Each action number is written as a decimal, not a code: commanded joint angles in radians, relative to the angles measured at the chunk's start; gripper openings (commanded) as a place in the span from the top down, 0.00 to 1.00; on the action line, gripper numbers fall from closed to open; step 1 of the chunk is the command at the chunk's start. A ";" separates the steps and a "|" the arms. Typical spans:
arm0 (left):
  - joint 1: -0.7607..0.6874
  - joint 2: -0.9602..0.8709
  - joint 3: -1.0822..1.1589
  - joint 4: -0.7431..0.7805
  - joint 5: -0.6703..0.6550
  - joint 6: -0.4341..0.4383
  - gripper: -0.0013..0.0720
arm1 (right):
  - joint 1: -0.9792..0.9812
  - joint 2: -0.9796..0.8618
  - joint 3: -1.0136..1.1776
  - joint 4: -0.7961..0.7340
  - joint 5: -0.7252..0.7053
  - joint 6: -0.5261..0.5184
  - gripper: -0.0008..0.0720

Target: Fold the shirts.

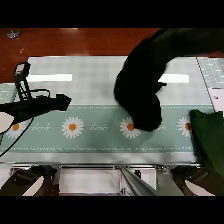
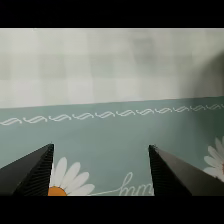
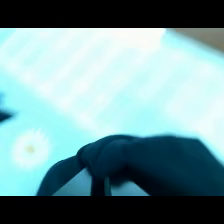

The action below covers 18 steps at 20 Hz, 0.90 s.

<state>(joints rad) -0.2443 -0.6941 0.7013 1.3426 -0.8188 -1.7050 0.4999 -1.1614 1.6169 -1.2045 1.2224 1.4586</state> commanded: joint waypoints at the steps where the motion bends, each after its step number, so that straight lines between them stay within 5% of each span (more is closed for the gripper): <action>1: 0.001 -0.005 -0.001 0.035 0.025 0.001 0.02 | 0.203 -0.130 -0.235 -0.005 -0.162 0.068 0.95; 4: 0.001 -0.005 -0.001 0.034 0.023 0.000 0.02 | 0.245 -0.295 -0.236 0.089 -0.231 0.087 0.95; 5: 0.001 -0.006 -0.001 0.034 0.023 0.001 0.02 | 0.241 -0.324 -0.234 0.144 -0.249 0.104 0.81; 6: 0.001 -0.008 -0.001 0.033 0.023 -0.008 0.02 | 0.222 -0.341 -0.230 0.197 -0.264 0.117 0.40; 7: 0.001 -0.012 -0.001 0.017 0.005 -0.043 0.02 | 0.191 -0.348 -0.216 0.215 -0.261 0.116 0.12; 11: -0.010 -0.050 -0.002 -0.109 -0.256 0.016 0.02 | -0.107 -0.311 -0.100 0.140 -0.017 0.078 0.12; 14: -0.025 -0.057 -0.041 -0.113 -0.328 0.055 0.02 | -0.397 -0.212 -0.148 -0.118 0.121 0.090 0.12; 16: -0.025 -0.065 -0.108 -0.193 -0.314 0.056 0.02 | -0.597 -0.121 -0.302 -0.161 0.090 0.116 0.12; 18: -0.037 -0.094 -0.211 -0.414 -0.239 0.154 0.02 | -0.758 -0.021 -0.523 -0.078 -0.010 0.121 0.13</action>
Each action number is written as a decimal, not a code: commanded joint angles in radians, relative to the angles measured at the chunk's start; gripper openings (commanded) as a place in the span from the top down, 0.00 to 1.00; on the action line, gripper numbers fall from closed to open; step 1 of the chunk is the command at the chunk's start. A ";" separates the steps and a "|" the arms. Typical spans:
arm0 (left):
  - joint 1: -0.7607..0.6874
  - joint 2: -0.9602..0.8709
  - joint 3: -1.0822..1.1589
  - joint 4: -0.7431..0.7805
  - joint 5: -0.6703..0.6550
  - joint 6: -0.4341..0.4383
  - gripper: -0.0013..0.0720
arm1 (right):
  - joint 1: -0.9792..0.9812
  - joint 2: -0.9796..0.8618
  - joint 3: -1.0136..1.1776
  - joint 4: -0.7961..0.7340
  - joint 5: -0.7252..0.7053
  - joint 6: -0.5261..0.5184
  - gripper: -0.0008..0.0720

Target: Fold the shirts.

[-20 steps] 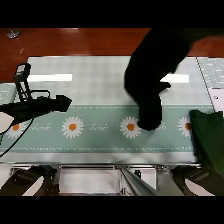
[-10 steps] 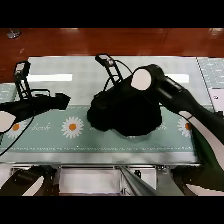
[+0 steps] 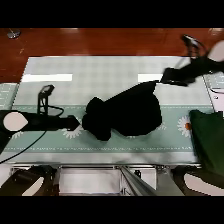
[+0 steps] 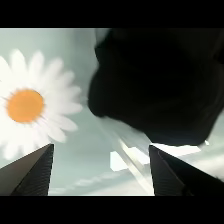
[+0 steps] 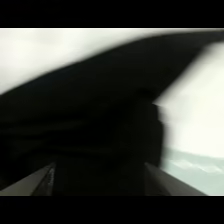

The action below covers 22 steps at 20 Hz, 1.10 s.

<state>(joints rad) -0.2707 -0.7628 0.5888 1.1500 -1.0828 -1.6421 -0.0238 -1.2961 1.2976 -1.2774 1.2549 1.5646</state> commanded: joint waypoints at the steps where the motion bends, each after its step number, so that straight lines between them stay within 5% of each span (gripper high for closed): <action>1: -0.029 -0.047 -0.147 -0.341 0.063 0.152 0.02 | -0.286 0.161 -0.308 0.042 -0.079 -0.013 0.13; 5: -0.214 -0.192 -0.215 -0.497 0.239 0.219 0.02 | -0.340 0.272 -0.580 0.167 -0.140 -0.119 0.13; 10: -0.407 -0.357 -0.144 -0.602 0.610 0.220 0.02 | -0.340 0.270 -0.650 0.241 -0.147 -0.156 0.13; 12: -0.414 -0.388 -0.085 -0.601 0.664 0.221 0.03 | -0.340 0.270 -0.652 0.240 -0.129 -0.156 0.13; 13: -0.401 -0.400 -0.054 -0.600 0.654 0.222 0.30 | -0.340 0.270 -0.652 0.245 -0.115 -0.156 0.13; 14: -0.384 -0.402 -0.029 -0.600 0.629 0.262 0.96 | -0.340 0.269 -0.652 0.251 -0.097 -0.157 0.13; 17: -0.314 -0.399 0.057 -0.600 0.493 0.352 0.95 | -0.311 0.235 -0.670 0.244 -0.053 -0.155 0.13; 22: -0.248 -0.399 0.126 -0.600 0.423 0.375 0.95 | -0.056 0.115 -0.675 0.305 -0.138 -0.151 0.13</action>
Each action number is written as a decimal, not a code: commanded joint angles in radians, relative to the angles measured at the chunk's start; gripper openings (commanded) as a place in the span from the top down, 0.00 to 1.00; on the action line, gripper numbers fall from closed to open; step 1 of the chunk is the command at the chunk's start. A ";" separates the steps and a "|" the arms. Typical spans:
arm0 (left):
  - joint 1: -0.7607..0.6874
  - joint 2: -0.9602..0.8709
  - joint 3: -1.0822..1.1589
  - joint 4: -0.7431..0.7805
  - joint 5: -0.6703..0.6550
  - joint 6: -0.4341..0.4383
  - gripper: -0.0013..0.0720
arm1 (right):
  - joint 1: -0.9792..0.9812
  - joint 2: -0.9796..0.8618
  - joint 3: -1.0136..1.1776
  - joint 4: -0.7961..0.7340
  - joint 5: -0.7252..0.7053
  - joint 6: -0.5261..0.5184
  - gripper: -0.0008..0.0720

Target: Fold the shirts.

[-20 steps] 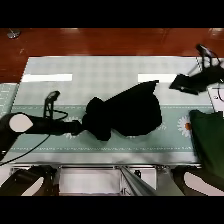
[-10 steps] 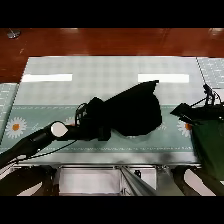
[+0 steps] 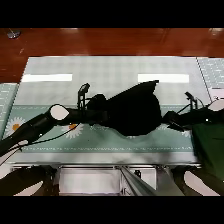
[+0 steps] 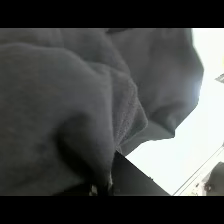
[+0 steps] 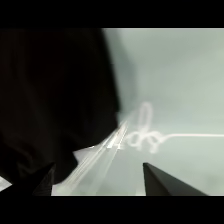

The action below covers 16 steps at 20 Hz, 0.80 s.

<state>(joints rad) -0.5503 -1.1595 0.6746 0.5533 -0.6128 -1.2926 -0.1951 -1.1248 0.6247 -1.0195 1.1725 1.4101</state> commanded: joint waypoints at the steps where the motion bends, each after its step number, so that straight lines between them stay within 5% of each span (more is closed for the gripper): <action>1: 0.034 -0.002 0.045 -0.004 -0.051 0.025 0.95 | 0.152 -0.079 0.011 0.094 -0.095 0.003 0.13; 4: 0.046 -0.002 0.053 -0.004 -0.050 0.029 0.95 | 0.235 -0.169 0.076 0.173 -0.147 0.002 0.17; 5: 0.061 -0.002 0.058 -0.003 -0.053 0.029 0.95 | 0.257 -0.202 0.107 0.173 -0.145 -0.002 0.43; 6: 0.084 0.003 0.068 -0.003 -0.067 0.034 0.95 | 0.267 -0.225 0.144 0.173 -0.126 -0.018 0.87; 7: 0.124 0.018 0.086 -0.003 -0.099 0.055 0.95 | 0.265 -0.231 0.198 0.171 -0.094 -0.045 0.95; 16: 0.603 0.359 0.491 -0.003 -0.149 0.077 0.95 | 0.180 -0.117 1.280 -0.061 0.039 0.032 0.95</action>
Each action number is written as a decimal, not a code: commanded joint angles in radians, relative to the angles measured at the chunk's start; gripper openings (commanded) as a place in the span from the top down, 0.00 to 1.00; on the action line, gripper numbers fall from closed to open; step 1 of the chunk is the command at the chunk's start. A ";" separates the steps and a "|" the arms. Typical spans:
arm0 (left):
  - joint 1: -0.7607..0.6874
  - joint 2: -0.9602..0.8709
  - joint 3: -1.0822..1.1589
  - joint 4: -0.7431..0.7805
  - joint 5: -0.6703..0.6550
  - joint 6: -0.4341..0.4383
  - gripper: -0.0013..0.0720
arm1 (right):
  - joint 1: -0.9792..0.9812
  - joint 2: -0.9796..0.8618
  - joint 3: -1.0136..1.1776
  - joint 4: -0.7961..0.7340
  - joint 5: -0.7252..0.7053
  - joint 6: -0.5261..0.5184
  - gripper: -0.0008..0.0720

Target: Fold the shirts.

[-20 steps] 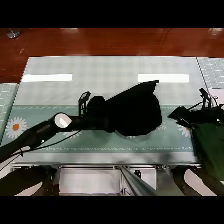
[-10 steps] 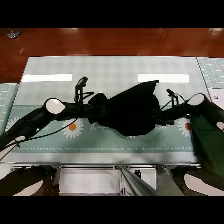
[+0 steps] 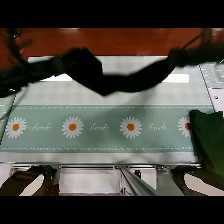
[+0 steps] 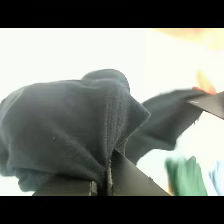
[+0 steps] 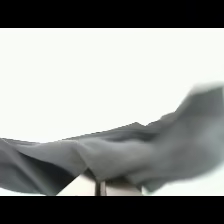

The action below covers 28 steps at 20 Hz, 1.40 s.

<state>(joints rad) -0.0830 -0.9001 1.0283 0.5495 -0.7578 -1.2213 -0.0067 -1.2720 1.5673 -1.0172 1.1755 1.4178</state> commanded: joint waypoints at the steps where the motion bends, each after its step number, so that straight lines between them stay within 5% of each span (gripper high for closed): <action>1: 0.175 0.132 0.179 0.000 -0.006 0.006 0.95 | -0.009 0.050 0.422 -0.064 0.045 0.027 0.95; 7: 0.377 0.364 0.283 0.206 -0.101 -0.064 0.95 | -0.009 0.327 0.510 -0.156 0.106 0.026 0.95; 10: 0.435 0.460 0.282 0.298 -0.320 -0.127 0.95 | -0.009 0.426 0.489 -0.169 0.203 0.027 0.95; 13: 0.446 0.519 0.253 0.315 -0.570 -0.159 0.95 | -0.009 0.518 0.363 -0.170 0.276 0.041 0.95; 17: 0.446 0.539 0.036 0.315 -0.670 -0.199 0.95 | -0.009 0.566 0.066 -0.166 0.286 0.046 0.95; 22: 0.443 0.460 -0.402 0.277 -0.582 -0.198 0.95 | -0.009 0.495 -0.375 -0.160 0.075 0.045 0.95; 25: 0.395 0.306 -0.553 0.109 -0.337 -0.039 0.95 | -0.009 0.307 -0.463 -0.167 -0.107 0.045 0.95; 28: 0.309 0.085 -0.513 0.076 -0.096 0.007 0.95 | -0.009 0.055 -0.383 -0.166 -0.262 0.061 0.95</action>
<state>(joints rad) 0.2871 -0.6483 0.5495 0.7048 -1.0885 -1.2900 -0.0154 -1.0245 1.1790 -1.1824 1.0855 1.4639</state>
